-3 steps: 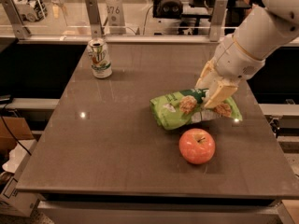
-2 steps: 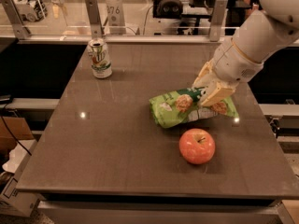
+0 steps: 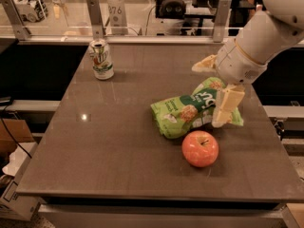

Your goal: Move green rice chip bag near apple

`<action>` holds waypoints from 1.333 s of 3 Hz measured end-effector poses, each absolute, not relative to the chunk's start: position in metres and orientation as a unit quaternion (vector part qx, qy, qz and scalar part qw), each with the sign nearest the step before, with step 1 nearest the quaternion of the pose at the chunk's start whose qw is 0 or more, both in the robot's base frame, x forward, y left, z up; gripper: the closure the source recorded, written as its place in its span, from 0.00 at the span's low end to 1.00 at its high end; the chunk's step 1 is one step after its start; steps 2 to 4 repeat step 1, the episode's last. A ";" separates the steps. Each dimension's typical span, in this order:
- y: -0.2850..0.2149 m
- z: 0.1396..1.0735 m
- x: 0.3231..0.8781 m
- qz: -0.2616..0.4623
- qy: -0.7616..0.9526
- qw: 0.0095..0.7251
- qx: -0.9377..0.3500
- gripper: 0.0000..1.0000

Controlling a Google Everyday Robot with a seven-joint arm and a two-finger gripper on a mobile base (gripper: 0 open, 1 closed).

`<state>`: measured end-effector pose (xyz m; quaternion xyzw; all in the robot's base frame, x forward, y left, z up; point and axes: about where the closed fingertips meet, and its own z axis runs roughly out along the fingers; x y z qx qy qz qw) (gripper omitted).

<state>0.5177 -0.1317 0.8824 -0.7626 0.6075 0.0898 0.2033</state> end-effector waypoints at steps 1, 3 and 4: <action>-0.132 0.882 0.518 0.090 0.607 0.203 -0.763 0.00; -0.132 0.882 0.518 0.090 0.607 0.203 -0.763 0.00; -0.132 0.882 0.518 0.090 0.607 0.203 -0.763 0.00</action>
Offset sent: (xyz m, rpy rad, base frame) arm 0.0000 0.0000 0.0000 0.0000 0.0000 0.0000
